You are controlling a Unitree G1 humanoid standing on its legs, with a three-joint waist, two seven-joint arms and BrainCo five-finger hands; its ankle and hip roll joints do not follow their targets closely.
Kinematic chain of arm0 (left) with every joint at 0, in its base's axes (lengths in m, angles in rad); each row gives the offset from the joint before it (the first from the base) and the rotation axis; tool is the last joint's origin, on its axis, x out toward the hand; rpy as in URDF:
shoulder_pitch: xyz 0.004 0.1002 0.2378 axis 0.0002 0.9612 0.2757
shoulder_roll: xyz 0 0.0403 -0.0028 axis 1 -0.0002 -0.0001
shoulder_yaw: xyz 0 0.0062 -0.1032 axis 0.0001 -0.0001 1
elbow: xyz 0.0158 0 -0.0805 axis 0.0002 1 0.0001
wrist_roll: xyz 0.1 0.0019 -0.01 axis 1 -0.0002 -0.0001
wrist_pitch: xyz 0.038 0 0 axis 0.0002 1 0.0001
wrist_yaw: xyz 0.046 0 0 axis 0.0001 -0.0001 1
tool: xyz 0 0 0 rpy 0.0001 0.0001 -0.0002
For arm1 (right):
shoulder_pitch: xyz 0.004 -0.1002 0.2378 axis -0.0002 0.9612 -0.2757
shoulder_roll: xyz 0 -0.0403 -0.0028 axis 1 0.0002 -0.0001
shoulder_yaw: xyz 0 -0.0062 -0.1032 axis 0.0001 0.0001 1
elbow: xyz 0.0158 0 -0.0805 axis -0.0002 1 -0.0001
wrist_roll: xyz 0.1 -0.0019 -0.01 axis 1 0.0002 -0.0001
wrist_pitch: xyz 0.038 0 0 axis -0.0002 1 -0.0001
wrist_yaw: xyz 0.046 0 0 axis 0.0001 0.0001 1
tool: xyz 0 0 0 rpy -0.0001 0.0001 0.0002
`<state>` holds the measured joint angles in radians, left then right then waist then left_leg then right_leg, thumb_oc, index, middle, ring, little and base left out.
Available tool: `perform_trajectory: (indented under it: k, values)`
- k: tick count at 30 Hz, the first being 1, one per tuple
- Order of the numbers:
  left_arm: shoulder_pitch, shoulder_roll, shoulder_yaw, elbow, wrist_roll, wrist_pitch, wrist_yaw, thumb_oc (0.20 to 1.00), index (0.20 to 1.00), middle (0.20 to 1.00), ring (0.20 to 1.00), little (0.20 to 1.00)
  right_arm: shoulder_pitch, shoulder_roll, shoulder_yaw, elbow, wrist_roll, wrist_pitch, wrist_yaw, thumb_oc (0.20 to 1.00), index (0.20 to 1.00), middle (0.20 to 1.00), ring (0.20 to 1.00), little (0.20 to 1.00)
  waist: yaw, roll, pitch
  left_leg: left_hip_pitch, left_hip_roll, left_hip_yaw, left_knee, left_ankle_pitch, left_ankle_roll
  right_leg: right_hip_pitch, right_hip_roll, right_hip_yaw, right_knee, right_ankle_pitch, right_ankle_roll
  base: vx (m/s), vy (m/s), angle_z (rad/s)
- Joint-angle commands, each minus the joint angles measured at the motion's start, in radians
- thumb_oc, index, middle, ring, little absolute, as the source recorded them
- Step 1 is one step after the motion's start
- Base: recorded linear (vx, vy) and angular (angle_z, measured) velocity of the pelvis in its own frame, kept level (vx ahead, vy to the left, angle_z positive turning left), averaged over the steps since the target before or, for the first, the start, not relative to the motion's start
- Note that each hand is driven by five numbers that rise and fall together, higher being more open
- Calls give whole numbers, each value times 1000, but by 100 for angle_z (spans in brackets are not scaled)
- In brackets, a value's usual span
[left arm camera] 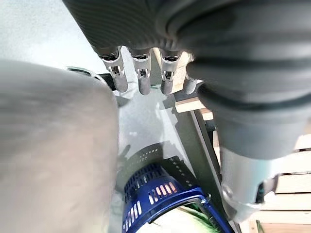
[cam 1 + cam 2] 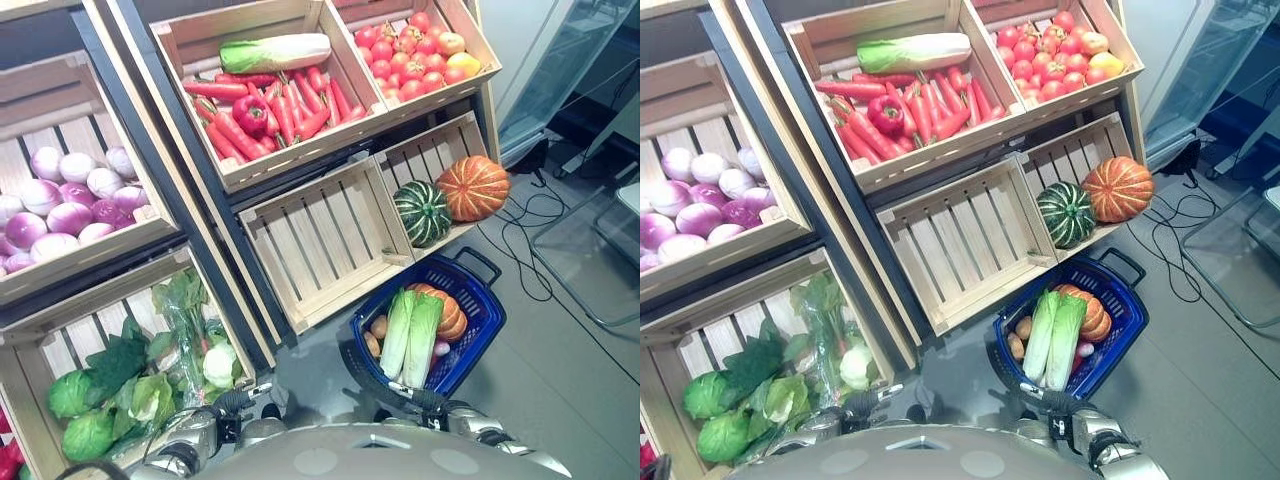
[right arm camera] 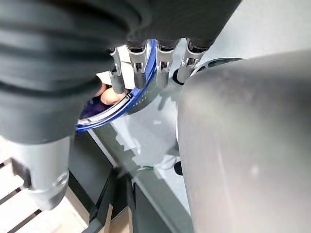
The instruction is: Pick up fruits and vegetables into the basket
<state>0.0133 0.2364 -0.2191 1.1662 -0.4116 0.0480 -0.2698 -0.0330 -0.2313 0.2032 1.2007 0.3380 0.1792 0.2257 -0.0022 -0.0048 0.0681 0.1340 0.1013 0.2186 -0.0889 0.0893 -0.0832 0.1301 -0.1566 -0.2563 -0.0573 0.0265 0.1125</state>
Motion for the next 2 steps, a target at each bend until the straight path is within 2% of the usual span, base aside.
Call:
perform_trajectory:
  k: [1, 2]
  values:
    - [-66, -43, 22, 63, -7, 52, -35, 1000, 1000, 1000, 1000, 1000, -12, 30, 31, 71, -2, 57, 98, 1000, 1000, 1000, 1000, 1000, 11, -4, 48, 13, -39, 15, 63, -150, 47, -6, -15, -37, 51, -28, 15, 0, 0, 0]
    - [-66, -45, 21, 68, 2, 75, -32, 1000, 1000, 1000, 1000, 1000, -10, 32, 35, 75, -2, 50, 101, 1000, 1000, 1000, 1000, 1000, 13, -4, 45, 16, -40, 12, 63, -151, 48, -2, -15, -38, 51, -29, 15, 34, 12, 0]
